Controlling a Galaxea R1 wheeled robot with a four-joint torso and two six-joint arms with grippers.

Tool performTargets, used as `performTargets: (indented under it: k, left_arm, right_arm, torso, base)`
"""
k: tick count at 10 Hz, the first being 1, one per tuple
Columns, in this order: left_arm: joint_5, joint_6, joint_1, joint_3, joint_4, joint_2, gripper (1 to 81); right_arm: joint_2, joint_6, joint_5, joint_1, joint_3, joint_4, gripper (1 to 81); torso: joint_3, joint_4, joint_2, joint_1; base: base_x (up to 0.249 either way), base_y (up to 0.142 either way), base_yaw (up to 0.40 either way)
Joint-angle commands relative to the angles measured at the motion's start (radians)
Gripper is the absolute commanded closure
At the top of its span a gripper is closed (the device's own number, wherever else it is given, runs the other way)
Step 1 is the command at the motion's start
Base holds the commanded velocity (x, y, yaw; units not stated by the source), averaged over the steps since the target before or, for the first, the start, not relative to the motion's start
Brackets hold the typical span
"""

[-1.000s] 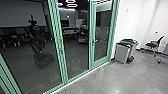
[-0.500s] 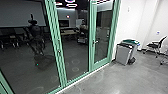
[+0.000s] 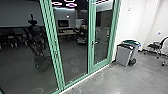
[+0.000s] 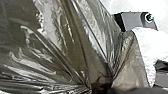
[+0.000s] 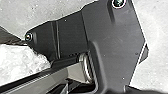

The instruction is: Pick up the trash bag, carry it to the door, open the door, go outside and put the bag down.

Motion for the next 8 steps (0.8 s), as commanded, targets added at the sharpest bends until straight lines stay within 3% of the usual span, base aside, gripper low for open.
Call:
performTargets:
  k: [1, 8]
  left_arm:
    - [0.056, 0.007, -0.055, -0.003, 0.003, -0.004, 81.1]
    - [0.056, 0.007, -0.054, -0.003, 0.001, -0.005, 81.1]
  right_arm:
    - [0.003, -0.003, -0.058, 0.038, 0.003, -0.005, 1.0]
    - [0.003, -0.003, -0.057, 0.032, 0.003, -0.004, 1.0]
  torso:
    - [0.000, 0.000, 0.000, 0.000]
    - [0.000, 0.000, 0.000, 0.000]
  base:
    - [0.183, -0.067, 0.000]
    - [0.183, -0.067, 0.000]
